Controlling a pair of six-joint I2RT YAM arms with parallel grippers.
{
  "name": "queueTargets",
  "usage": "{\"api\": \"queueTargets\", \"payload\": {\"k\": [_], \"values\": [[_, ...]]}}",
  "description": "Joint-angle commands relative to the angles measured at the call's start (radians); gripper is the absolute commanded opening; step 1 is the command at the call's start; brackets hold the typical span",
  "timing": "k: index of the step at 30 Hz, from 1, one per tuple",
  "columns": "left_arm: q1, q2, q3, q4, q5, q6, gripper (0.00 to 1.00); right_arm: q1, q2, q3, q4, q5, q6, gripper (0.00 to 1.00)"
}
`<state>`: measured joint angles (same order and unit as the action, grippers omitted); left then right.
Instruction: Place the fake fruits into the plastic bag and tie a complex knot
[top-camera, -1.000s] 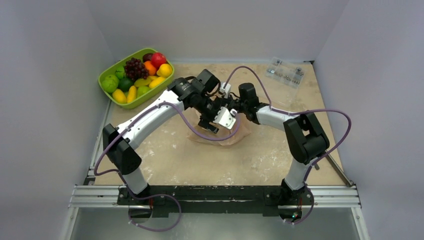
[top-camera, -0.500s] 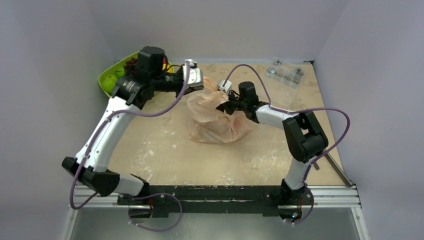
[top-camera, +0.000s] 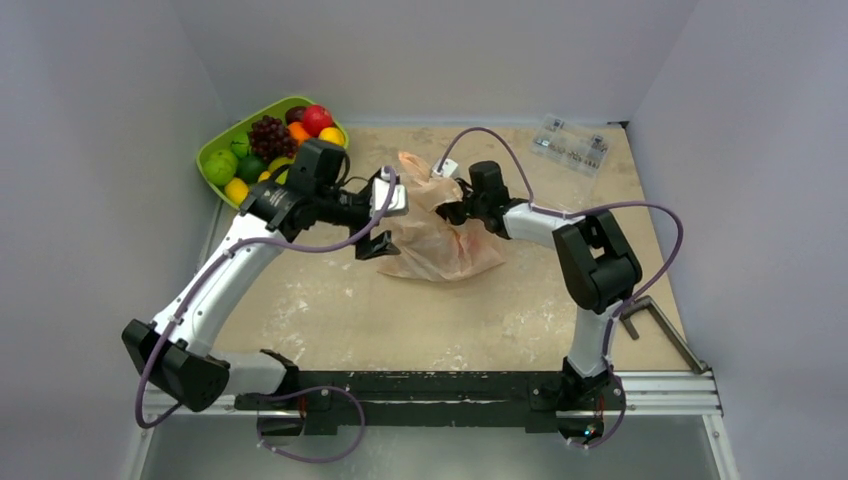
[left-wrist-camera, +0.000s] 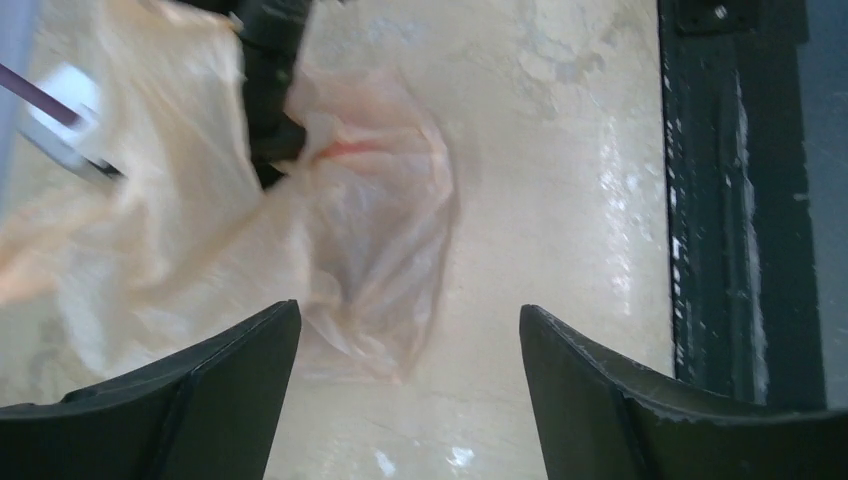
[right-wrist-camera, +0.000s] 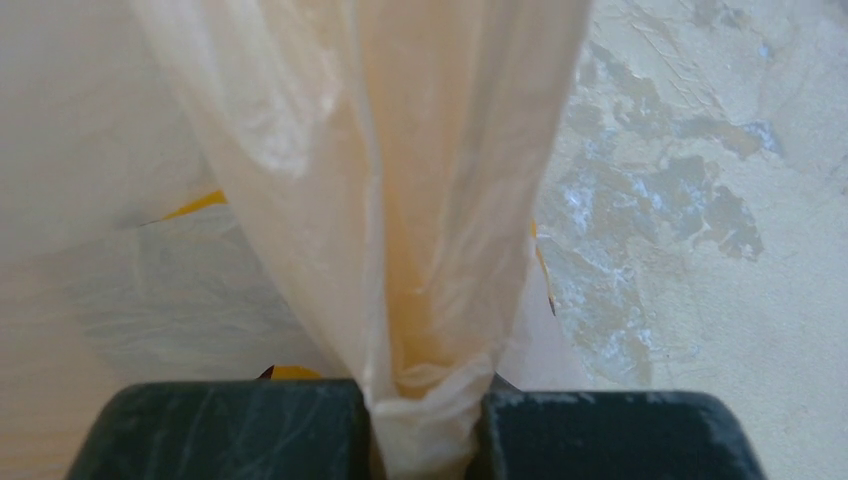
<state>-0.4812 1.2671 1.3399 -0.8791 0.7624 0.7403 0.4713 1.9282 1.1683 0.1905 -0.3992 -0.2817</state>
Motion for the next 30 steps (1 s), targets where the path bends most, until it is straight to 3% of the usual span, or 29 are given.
{"api": "queueTargets", "payload": {"k": [1, 5, 12, 16, 22, 23, 28, 29, 30], "values": [[-0.031, 0.108, 0.261, 0.107, -0.01, 0.003, 0.83, 0.006, -0.097, -0.032, 0.038, -0.112, -0.043, 0.0], [-0.051, 0.233, 0.449, -0.063, 0.049, 0.275, 0.83, 0.008, -0.12, -0.011, 0.023, -0.181, -0.021, 0.0], [-0.148, 0.373, 0.611, -0.273, -0.042, 0.56, 0.81, 0.011, -0.126, 0.025, -0.014, -0.198, -0.036, 0.0], [-0.151, 0.428, 0.671, -0.351, -0.092, 0.579, 0.85, 0.011, -0.13, 0.022, -0.013, -0.208, -0.038, 0.0], [-0.159, 0.431, 0.565, -0.235, -0.213, 0.559, 0.88, 0.011, -0.141, 0.009, -0.005, -0.219, -0.063, 0.0], [-0.159, 0.43, 0.559, -0.235, -0.217, 0.561, 0.85, 0.01, -0.14, 0.011, -0.009, -0.22, -0.068, 0.0], [-0.159, 0.418, 0.566, -0.297, -0.158, 0.57, 0.52, 0.011, -0.118, 0.025, -0.008, -0.202, -0.073, 0.0], [-0.16, 0.415, 0.563, -0.303, -0.139, 0.569, 0.41, 0.01, -0.109, 0.03, -0.008, -0.196, -0.071, 0.0], [-0.16, 0.412, 0.562, -0.297, -0.119, 0.556, 0.23, 0.01, -0.097, 0.033, -0.004, -0.187, -0.07, 0.0]]}}
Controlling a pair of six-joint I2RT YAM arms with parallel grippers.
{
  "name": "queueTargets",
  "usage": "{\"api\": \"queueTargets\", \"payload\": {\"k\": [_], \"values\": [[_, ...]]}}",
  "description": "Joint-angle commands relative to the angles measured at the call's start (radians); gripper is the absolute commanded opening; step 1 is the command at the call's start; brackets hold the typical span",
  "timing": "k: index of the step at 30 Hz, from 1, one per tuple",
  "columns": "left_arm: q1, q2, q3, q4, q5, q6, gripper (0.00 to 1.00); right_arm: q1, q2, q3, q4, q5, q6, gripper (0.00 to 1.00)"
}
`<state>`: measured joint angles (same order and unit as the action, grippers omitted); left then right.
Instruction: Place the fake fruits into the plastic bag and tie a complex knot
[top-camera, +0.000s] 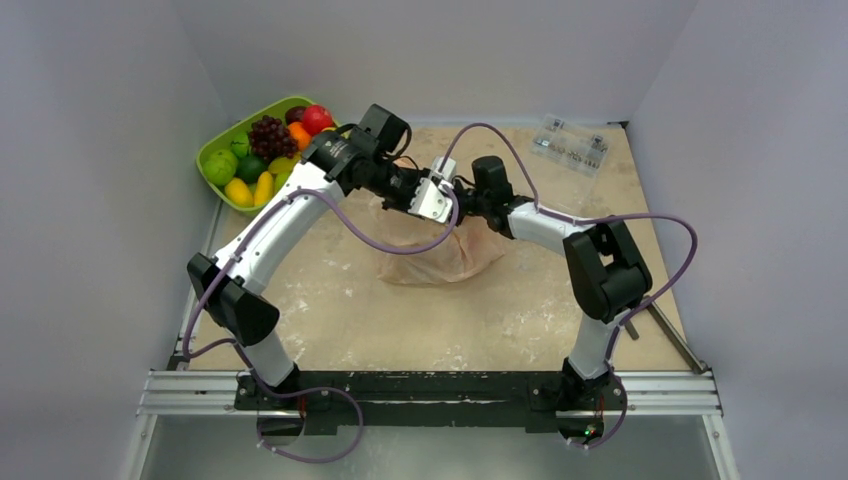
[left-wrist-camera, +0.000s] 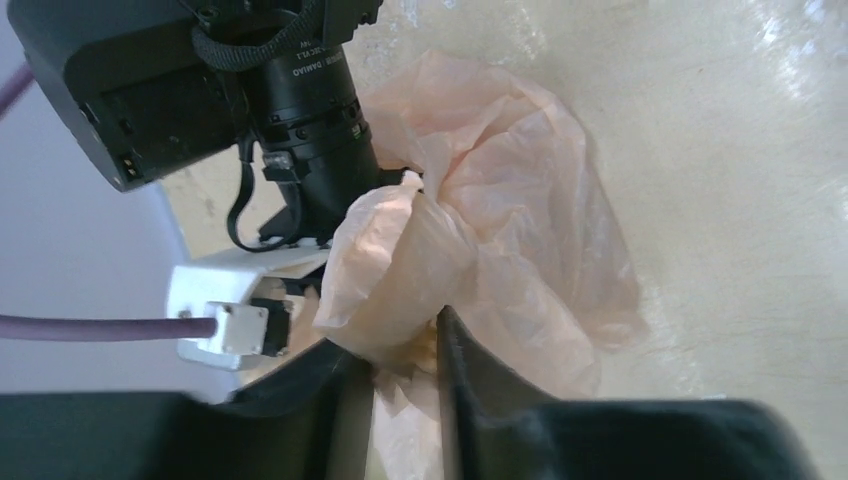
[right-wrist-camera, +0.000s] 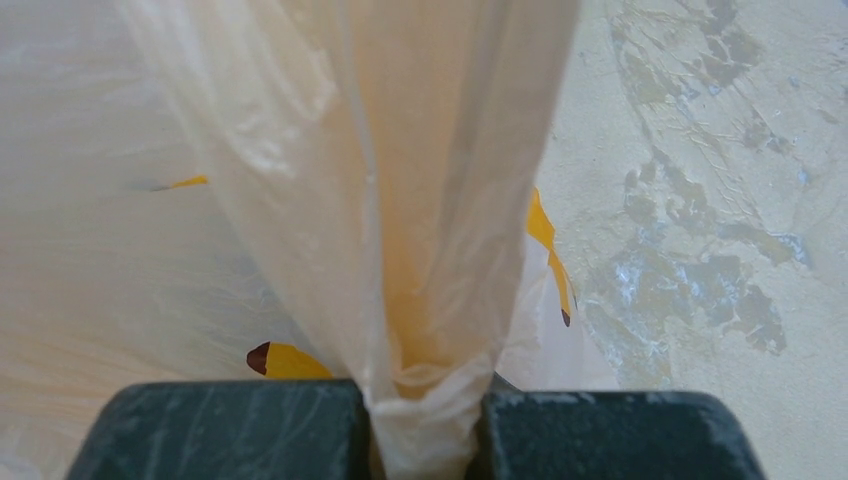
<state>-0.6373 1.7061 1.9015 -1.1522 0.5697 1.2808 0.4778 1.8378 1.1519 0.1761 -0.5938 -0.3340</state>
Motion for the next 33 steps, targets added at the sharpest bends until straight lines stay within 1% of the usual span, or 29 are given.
{"api": "queueTargets", "payload": {"k": [1, 2, 4, 6, 7, 10, 13, 15, 17, 19, 20, 22, 23, 25, 28, 31, 33], "values": [[-0.003, -0.031, -0.003, 0.005, 0.084, -0.016, 0.06, 0.004, 0.003, 0.053, 0.018, 0.017, -0.014, 0.0], [0.0, -0.042, -0.011, 0.054, 0.087, -0.069, 0.0, 0.005, 0.014, 0.054, 0.028, 0.028, -0.003, 0.0], [0.058, -0.074, -0.026, 0.246, 0.133, -0.23, 0.0, 0.001, 0.034, 0.058, 0.047, 0.074, 0.016, 0.0], [0.136, -0.109, -0.035, 0.459, 0.19, -0.439, 0.0, -0.006, 0.05, 0.054, 0.075, 0.142, 0.04, 0.0], [0.159, -0.122, -0.035, 0.514, 0.195, -0.493, 0.0, -0.009, 0.055, 0.054, 0.089, 0.174, 0.056, 0.0], [0.186, -0.168, -0.071, 0.565, 0.206, -0.502, 0.0, -0.011, 0.063, 0.047, 0.128, 0.261, 0.092, 0.0], [0.186, -0.219, -0.197, 0.551, 0.286, -0.553, 0.0, -0.01, 0.059, 0.031, 0.148, 0.306, 0.115, 0.0], [0.171, -0.267, -0.35, 0.55, 0.306, -0.553, 0.0, -0.01, 0.061, 0.019, 0.147, 0.303, 0.132, 0.0], [0.148, -0.324, -0.543, 0.565, 0.277, -0.497, 0.0, -0.018, 0.062, 0.001, 0.151, 0.307, 0.147, 0.0], [0.139, -0.374, -0.696, 0.614, 0.249, -0.491, 0.0, -0.048, 0.049, -0.007, 0.148, 0.218, 0.169, 0.0], [0.135, -0.389, -0.738, 0.627, 0.237, -0.491, 0.0, -0.069, 0.043, 0.003, 0.136, 0.169, 0.186, 0.09], [0.132, -0.403, -0.776, 0.659, 0.213, -0.523, 0.0, -0.093, 0.028, 0.042, 0.085, 0.08, 0.199, 0.34], [0.133, -0.403, -0.776, 0.683, 0.203, -0.561, 0.0, -0.107, 0.014, 0.056, 0.071, 0.04, 0.222, 0.44], [0.134, -0.39, -0.744, 0.711, 0.189, -0.615, 0.0, -0.131, -0.026, 0.076, 0.079, -0.047, 0.269, 0.59], [0.136, -0.346, -0.656, 0.728, 0.171, -0.705, 0.0, -0.153, -0.085, 0.106, 0.094, -0.147, 0.3, 0.77], [0.143, -0.317, -0.571, 0.732, 0.169, -0.787, 0.0, -0.169, -0.129, 0.149, 0.073, -0.218, 0.306, 0.98], [0.146, -0.307, -0.537, 0.74, 0.165, -0.842, 0.0, -0.183, -0.16, 0.173, 0.047, -0.244, 0.303, 0.99]]}}
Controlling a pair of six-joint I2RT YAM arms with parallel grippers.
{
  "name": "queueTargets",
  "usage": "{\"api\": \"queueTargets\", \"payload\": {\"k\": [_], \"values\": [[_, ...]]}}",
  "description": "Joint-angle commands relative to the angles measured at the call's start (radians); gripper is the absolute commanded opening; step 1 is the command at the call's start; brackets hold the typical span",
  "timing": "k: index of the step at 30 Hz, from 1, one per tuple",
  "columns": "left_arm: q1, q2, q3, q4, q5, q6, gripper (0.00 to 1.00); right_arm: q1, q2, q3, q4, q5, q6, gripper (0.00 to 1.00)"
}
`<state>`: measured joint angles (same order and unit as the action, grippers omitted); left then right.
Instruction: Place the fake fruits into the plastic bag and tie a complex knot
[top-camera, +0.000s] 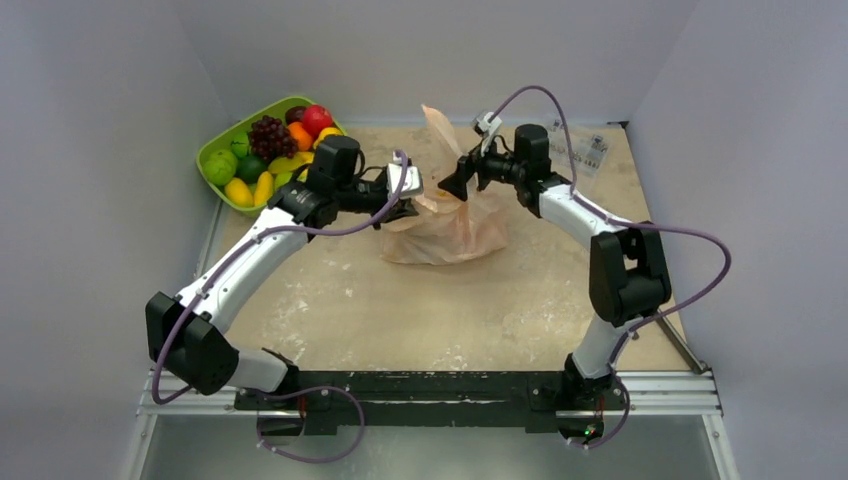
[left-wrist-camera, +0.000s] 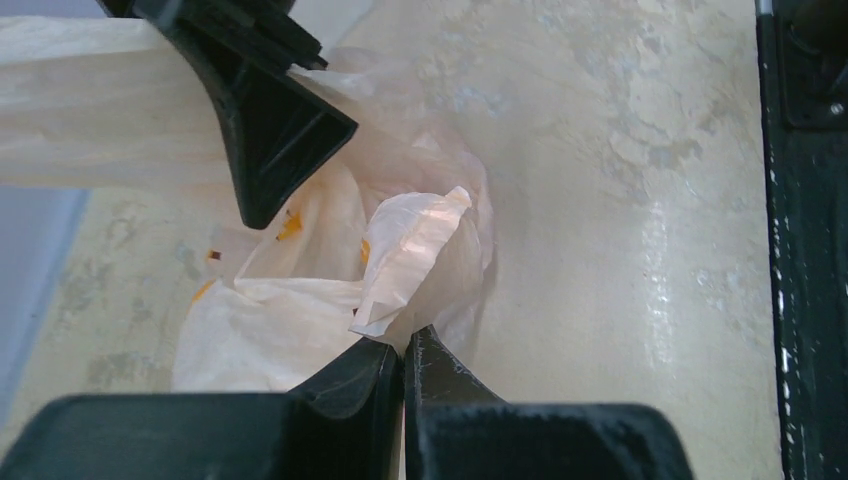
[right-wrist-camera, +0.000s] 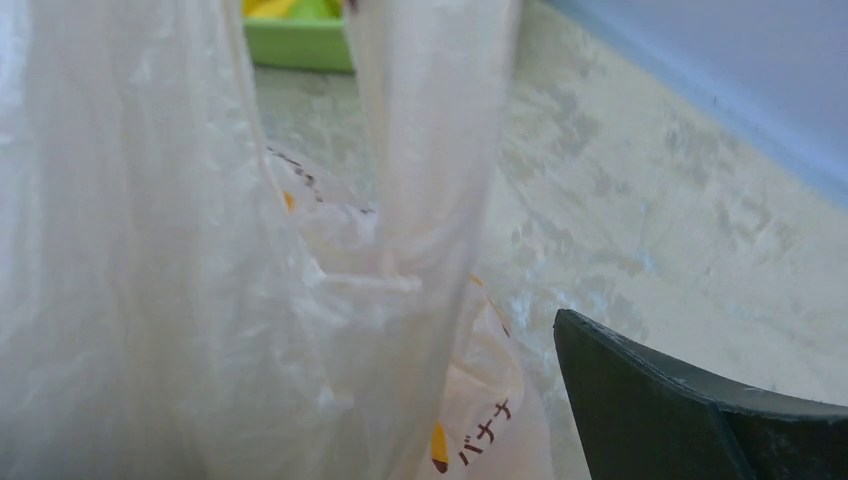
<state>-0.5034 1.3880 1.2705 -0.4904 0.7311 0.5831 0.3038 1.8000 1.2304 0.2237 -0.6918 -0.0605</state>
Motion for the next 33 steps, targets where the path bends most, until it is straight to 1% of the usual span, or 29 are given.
{"api": "queueTargets", "payload": {"k": [1, 6, 9, 12, 16, 18, 22, 25, 27, 28, 29, 30, 31, 33], "values": [[0.013, 0.016, 0.111, 0.075, 0.001, -0.154, 0.0, -0.015, -0.131, 0.101, -0.013, -0.16, 0.023, 0.99], [0.018, 0.056, 0.2, 0.027, -0.034, -0.241, 0.0, -0.04, -0.207, 0.089, -0.052, -0.181, -0.037, 0.99], [0.022, 0.071, 0.224, -0.001, -0.035, -0.27, 0.0, -0.048, -0.198, 0.114, -0.113, -0.241, -0.066, 0.99], [0.029, 0.066, 0.23, 0.012, -0.039, -0.317, 0.0, -0.057, -0.221, 0.146, -0.152, -0.318, -0.059, 0.99], [0.034, 0.054, 0.242, 0.048, -0.003, -0.379, 0.0, -0.038, -0.308, 0.095, -0.138, -0.389, -0.052, 0.99], [0.035, 0.061, 0.264, 0.055, 0.002, -0.416, 0.0, 0.002, -0.345, 0.029, -0.089, -0.377, -0.064, 0.99], [0.034, 0.083, 0.3, 0.059, 0.029, -0.478, 0.0, 0.109, -0.371, -0.115, 0.144, -0.274, -0.048, 0.99], [0.034, 0.09, 0.308, 0.06, 0.058, -0.494, 0.0, 0.182, -0.329, -0.127, 0.245, -0.191, -0.048, 0.99], [0.034, 0.092, 0.315, 0.056, 0.067, -0.493, 0.0, 0.21, -0.282, -0.112, 0.304, -0.142, -0.026, 0.96], [0.034, 0.092, 0.318, 0.051, 0.071, -0.492, 0.0, 0.216, -0.255, -0.1, 0.327, -0.123, -0.005, 0.92], [0.034, 0.093, 0.321, 0.046, 0.074, -0.489, 0.0, 0.218, -0.23, -0.087, 0.344, -0.115, 0.009, 0.86], [0.034, 0.092, 0.322, 0.045, 0.074, -0.489, 0.0, 0.219, -0.205, -0.074, 0.358, -0.113, 0.022, 0.76], [0.034, 0.091, 0.322, 0.048, 0.074, -0.5, 0.0, 0.219, -0.184, -0.062, 0.357, -0.112, 0.031, 0.61], [0.034, 0.08, 0.324, 0.055, 0.072, -0.52, 0.0, 0.219, -0.162, -0.053, 0.354, -0.144, 0.029, 0.26]]}}
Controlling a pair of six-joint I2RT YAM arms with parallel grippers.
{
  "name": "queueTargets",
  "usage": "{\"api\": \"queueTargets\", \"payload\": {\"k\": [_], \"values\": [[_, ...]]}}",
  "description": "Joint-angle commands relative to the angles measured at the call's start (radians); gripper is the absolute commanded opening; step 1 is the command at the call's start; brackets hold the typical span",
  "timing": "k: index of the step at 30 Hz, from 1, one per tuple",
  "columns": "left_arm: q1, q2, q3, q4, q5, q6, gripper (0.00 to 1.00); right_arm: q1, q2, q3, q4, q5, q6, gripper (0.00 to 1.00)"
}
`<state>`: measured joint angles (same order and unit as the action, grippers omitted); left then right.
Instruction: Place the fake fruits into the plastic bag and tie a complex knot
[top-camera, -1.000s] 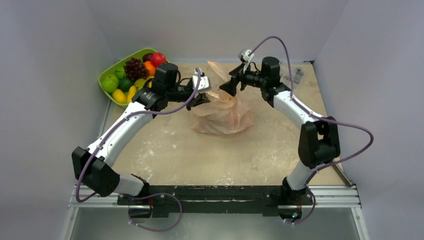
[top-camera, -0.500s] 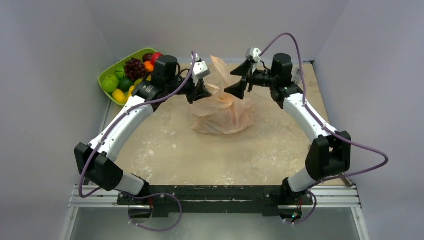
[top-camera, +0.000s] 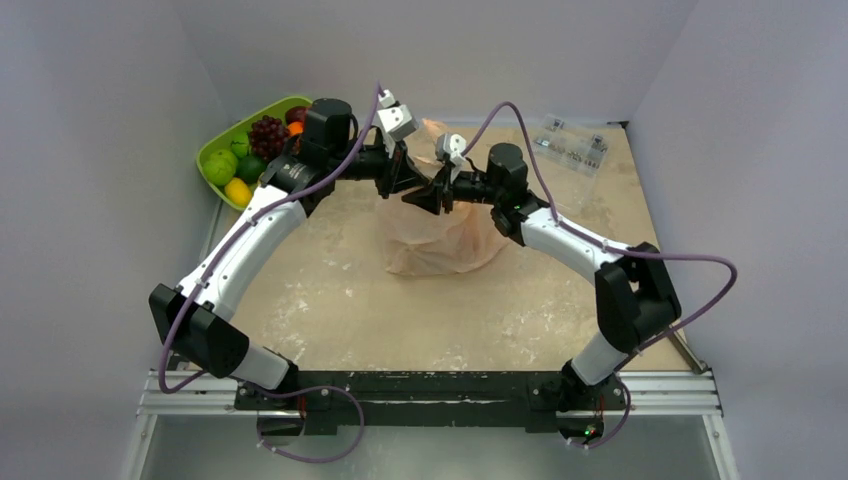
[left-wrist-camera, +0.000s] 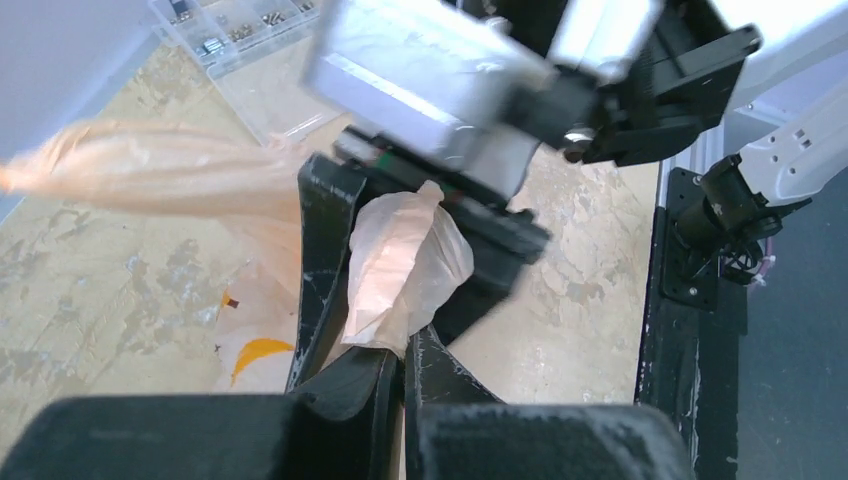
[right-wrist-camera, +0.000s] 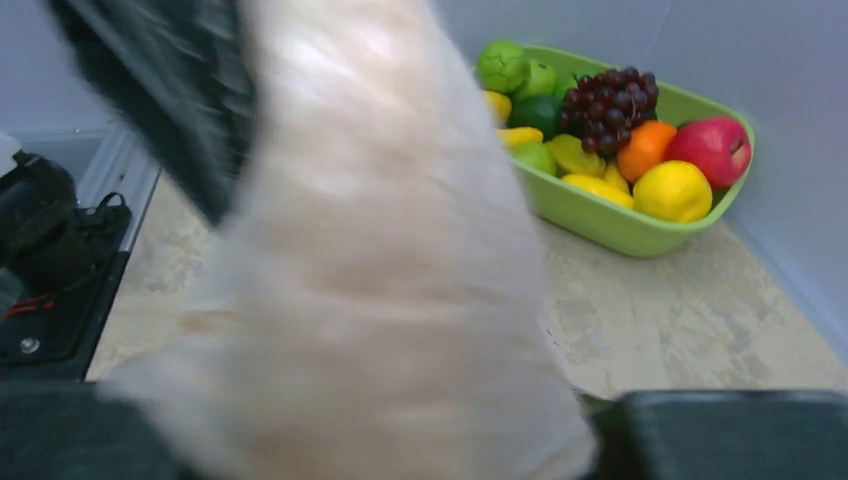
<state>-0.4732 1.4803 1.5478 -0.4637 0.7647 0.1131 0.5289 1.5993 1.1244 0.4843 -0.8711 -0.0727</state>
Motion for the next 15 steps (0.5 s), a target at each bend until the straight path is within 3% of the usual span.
{"api": "queueTargets", "payload": {"k": [1, 2, 3, 4, 6, 7, 11, 13, 15], "values": [[0.008, -0.017, 0.049, 0.019, 0.024, -0.057, 0.0, -0.007, 0.037, 0.045, 0.095, 0.025, 0.037, 0.09], [0.019, -0.035, 0.048, 0.005, 0.013, -0.06, 0.13, -0.007, 0.032, 0.032, 0.1, 0.017, 0.027, 0.0], [0.038, -0.053, 0.042, -0.012, 0.01, -0.058, 0.33, -0.006, 0.024, 0.022, 0.098, 0.004, 0.014, 0.0], [0.065, -0.083, 0.014, -0.032, 0.013, -0.047, 0.61, -0.006, 0.018, 0.019, 0.087, -0.006, 0.002, 0.0], [0.134, -0.16, -0.083, -0.04, -0.003, -0.007, 0.91, -0.007, 0.009, 0.017, 0.07, -0.037, -0.009, 0.0], [0.171, -0.201, -0.154, -0.027, -0.001, 0.025, 0.95, -0.008, 0.006, 0.016, 0.068, -0.044, -0.009, 0.0], [0.226, -0.264, -0.337, -0.074, 0.034, 0.311, 0.93, -0.007, 0.004, 0.008, 0.089, -0.067, 0.017, 0.0], [0.225, -0.235, -0.374, -0.038, 0.068, 0.356, 0.76, -0.008, 0.011, 0.003, 0.124, -0.075, 0.055, 0.0], [0.213, -0.181, -0.379, 0.008, 0.084, 0.353, 0.5, -0.009, 0.018, 0.003, 0.144, -0.074, 0.089, 0.0]]}}
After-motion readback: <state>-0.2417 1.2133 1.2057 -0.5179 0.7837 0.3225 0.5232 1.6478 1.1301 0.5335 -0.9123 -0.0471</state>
